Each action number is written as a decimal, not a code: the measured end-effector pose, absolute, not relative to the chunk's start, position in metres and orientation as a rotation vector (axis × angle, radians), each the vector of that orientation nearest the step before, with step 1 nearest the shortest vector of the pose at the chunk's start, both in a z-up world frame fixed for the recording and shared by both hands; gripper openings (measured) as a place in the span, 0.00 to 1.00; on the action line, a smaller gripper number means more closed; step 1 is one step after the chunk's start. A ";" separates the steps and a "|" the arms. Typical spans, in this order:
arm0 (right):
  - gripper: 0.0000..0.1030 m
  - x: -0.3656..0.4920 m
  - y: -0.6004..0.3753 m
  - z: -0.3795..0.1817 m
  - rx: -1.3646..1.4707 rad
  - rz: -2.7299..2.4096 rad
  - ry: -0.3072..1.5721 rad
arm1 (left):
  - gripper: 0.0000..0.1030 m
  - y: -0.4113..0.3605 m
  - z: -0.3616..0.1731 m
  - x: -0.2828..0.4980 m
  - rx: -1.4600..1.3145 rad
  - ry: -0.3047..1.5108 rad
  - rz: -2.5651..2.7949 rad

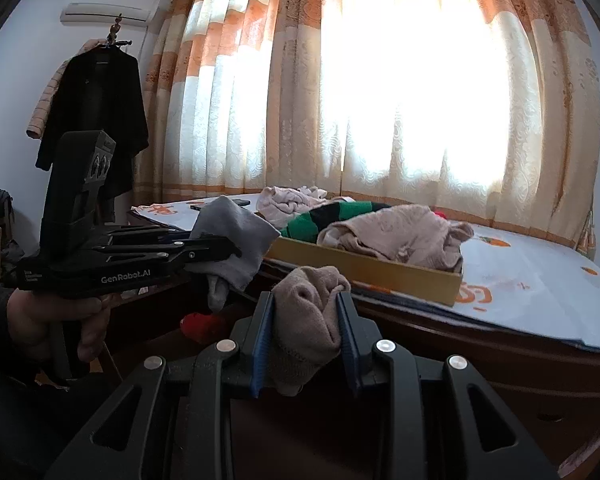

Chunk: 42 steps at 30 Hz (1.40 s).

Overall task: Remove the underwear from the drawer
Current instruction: 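Carry both socks over the tray and lower them onto the garments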

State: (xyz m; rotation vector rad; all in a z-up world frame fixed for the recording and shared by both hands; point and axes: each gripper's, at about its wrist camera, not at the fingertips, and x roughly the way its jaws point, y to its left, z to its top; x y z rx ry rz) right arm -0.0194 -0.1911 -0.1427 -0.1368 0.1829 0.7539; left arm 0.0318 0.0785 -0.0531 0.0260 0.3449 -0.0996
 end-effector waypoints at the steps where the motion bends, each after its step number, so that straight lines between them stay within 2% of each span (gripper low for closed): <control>1: 0.32 -0.020 -0.190 -0.140 -0.138 0.756 0.178 | 0.16 0.079 -0.051 0.031 0.026 0.342 -0.100; 23: 0.33 0.002 -0.171 -0.090 -0.134 0.807 0.148 | 0.16 0.099 0.003 0.043 0.063 0.311 -0.053; 42: 0.33 0.019 -0.152 -0.059 -0.149 0.826 0.122 | 0.16 0.119 0.029 0.061 0.076 0.310 -0.018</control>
